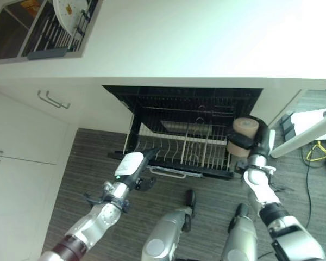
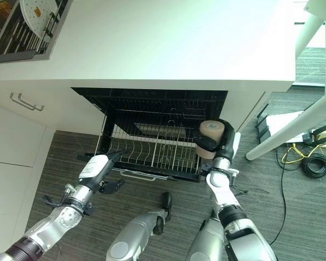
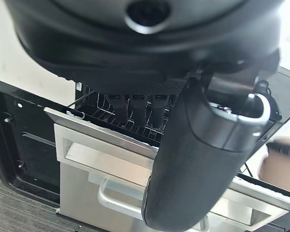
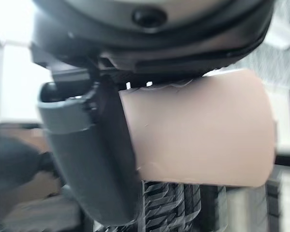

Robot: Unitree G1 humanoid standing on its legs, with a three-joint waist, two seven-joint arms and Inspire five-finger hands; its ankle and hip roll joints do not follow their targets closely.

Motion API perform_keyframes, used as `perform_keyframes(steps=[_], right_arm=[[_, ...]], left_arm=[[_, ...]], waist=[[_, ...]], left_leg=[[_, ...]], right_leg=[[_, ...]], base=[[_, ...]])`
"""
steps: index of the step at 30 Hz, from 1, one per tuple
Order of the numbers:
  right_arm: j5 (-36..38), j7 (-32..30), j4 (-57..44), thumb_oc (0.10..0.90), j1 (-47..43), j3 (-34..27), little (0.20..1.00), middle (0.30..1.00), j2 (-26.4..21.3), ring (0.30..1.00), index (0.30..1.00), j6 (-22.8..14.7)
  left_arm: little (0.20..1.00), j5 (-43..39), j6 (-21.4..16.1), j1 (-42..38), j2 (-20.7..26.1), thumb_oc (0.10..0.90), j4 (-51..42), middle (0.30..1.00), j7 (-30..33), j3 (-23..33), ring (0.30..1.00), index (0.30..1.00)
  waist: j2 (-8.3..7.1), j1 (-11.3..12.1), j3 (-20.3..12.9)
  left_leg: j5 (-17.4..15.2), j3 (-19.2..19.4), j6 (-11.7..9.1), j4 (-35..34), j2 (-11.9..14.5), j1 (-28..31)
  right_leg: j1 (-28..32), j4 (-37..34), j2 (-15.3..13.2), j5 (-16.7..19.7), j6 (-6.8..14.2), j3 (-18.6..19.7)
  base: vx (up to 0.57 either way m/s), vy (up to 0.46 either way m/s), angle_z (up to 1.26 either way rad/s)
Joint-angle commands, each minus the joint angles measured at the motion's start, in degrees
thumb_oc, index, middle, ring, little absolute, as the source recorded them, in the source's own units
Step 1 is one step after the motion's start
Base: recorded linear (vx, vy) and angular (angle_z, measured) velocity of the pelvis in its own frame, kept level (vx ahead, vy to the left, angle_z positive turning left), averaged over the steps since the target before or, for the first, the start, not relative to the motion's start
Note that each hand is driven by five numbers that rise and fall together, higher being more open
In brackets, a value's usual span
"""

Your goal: Place the dishes in the dishwasher.

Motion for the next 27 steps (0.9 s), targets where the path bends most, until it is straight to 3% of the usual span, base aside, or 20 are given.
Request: perform_keyframes(steps=[1, 11, 14, 18, 22, 27], right_arm=[[1.4, 1.7, -0.9, 0.4, 2.3, -0.4, 0.3, 0.3, -1.9, 0.3, 0.3, -1.0], [6.4, 11.0, -1.5, 0.4, 3.1, 1.4, 0.3, 0.3, -0.6, 0.3, 0.3, -0.8], [6.1, 11.2, -2.6, 0.4, 3.2, 2.0, 0.3, 0.3, -0.3, 0.3, 0.3, -1.6], [4.6, 9.0, -6.9, 0.4, 3.6, 3.0, 0.3, 0.3, -0.3, 0.3, 0.3, -3.3], [1.0, 4.1, -11.0, 0.4, 2.5, 2.7, 0.3, 0.3, -1.0, 0.3, 0.3, -8.1], [-2.3, 0.0, -16.2, 0.4, 0.7, 2.5, 0.3, 0.3, -1.5, 0.3, 0.3, -11.1]], left_arm=[[0.9, -0.2, -1.2, -1.0, -0.9, 0.8, -4.4, 0.9, 3.1, 4.8, 0.9, 0.9], [0.9, -0.3, -0.5, -1.0, -1.6, 0.8, -4.4, 0.9, 3.1, 4.9, 0.9, 0.9], [0.9, -0.2, -0.4, -0.8, -1.8, 0.8, -4.5, 0.9, 3.2, 5.0, 0.9, 0.9], [0.9, -0.6, -0.3, 0.1, -2.0, 0.8, -4.9, 0.9, 3.2, 5.4, 0.9, 0.9], [0.9, -0.8, -0.5, 1.3, -2.2, 0.8, -5.0, 0.9, 3.2, 5.3, 0.9, 0.9], [0.9, -0.7, -1.5, 2.1, -2.1, 0.8, -4.4, 0.9, 4.3, 4.3, 0.9, 0.9]], waist=[[1.04, 0.3, -2.6], [1.33, 0.2, -2.3], [1.37, 0.2, -2.3], [1.68, 0.1, -2.5], [1.78, 0.4, -2.9], [1.93, 0.6, -3.2]], left_leg=[[-11.9, 1.1, -4.2, 6.6, 5.6, -0.9], [-11.7, 1.1, -4.2, 6.6, 5.5, -0.9], [-11.6, 1.1, -4.2, 6.6, 5.5, -0.9], [-11.5, 1.1, -4.2, 6.6, 5.4, -0.9], [-11.5, 1.1, -4.1, 6.6, 5.3, -0.7], [-11.7, 0.9, -4.0, 6.6, 5.2, -0.4]], right_leg=[[0.1, -5.1, -1.7, 0.4, 1.8, 1.1], [0.3, -5.1, -1.9, 0.2, 1.7, 1.2], [0.3, -5.1, -1.9, 0.2, 1.7, 1.2], [0.4, -5.1, -2.0, 0.0, 1.6, 1.1], [0.9, -5.1, -2.3, -0.1, 1.7, 0.7], [1.2, -5.1, -2.3, -0.3, 1.6, 0.6]], base=[[0.0, 0.0, 0.0], [0.0, 0.004, 0.0], [0.01, 0.021, -0.01], [0.02, 0.043, -0.01], [0.01, 0.009, 0.0], [0.02, 0.007, 0.01]])
